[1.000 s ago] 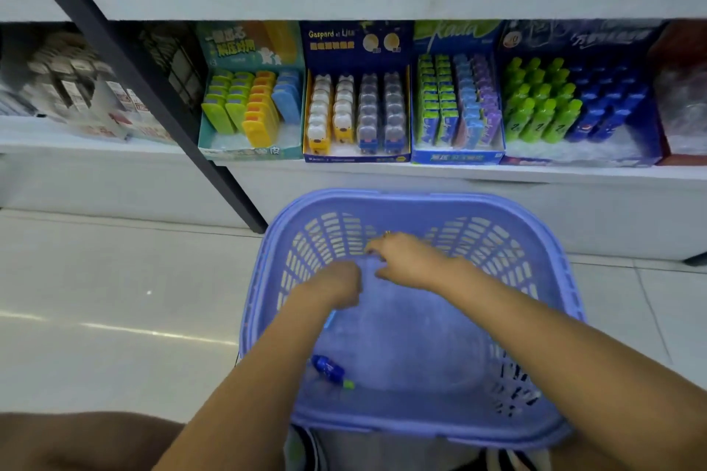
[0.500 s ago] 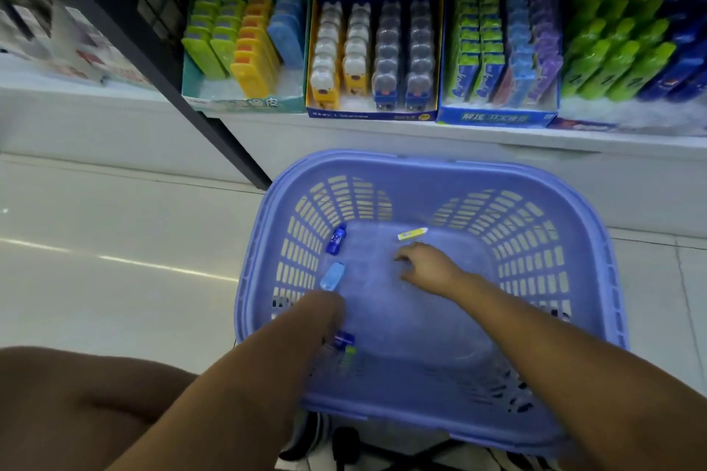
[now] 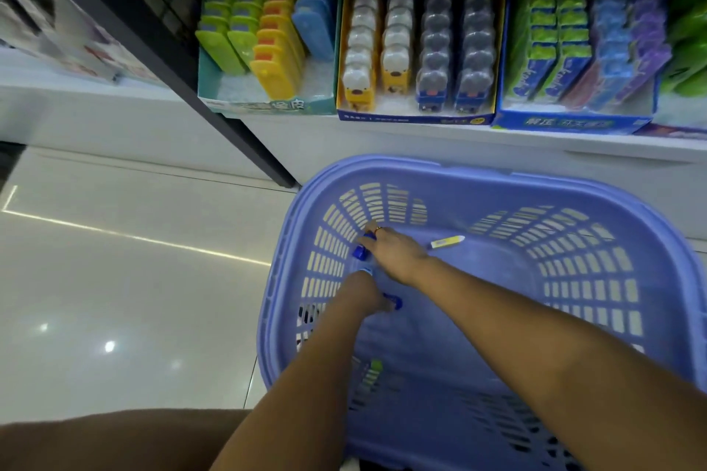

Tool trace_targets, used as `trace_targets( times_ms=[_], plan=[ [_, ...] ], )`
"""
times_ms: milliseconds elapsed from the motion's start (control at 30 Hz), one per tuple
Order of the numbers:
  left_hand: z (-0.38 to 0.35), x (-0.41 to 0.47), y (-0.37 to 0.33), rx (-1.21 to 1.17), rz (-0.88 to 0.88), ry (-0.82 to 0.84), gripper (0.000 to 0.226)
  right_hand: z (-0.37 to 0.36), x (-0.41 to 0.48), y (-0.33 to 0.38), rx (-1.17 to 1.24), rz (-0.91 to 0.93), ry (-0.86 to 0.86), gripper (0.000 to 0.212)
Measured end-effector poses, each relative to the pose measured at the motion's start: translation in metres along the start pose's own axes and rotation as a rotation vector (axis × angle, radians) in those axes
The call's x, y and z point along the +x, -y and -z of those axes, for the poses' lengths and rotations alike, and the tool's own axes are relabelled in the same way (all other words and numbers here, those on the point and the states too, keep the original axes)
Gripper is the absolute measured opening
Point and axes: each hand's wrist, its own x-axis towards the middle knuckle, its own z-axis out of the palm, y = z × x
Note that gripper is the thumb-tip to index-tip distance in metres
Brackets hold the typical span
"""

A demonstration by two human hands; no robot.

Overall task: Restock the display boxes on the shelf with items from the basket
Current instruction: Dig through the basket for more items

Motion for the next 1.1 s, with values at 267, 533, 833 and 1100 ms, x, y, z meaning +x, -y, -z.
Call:
trace_targets(
  times_ms=[267, 533, 833, 1100],
  plan=[
    [0.013, -0.008, 0.007, -0.228, 0.009, -0.214, 0.027, 0.001, 0.007, -0.005, 0.168, -0.22, -0.022, 0.028],
    [0.031, -0.03, 0.01, -0.559, -0.125, -0.348, 0.046, 0.034, -0.032, -0.022, 0.635, -0.359, -0.091, 0.026],
    [0.056, -0.09, -0.035, -0.945, -0.455, -0.092, 0.016, 0.118, -0.129, -0.048, 1.006, -0.261, -0.252, 0.028],
    [0.07, -0.138, -0.066, -0.914, -0.738, -0.133, 0.019, 0.179, -0.185, -0.042, 1.21, -0.106, -0.383, 0.031]
  ],
)
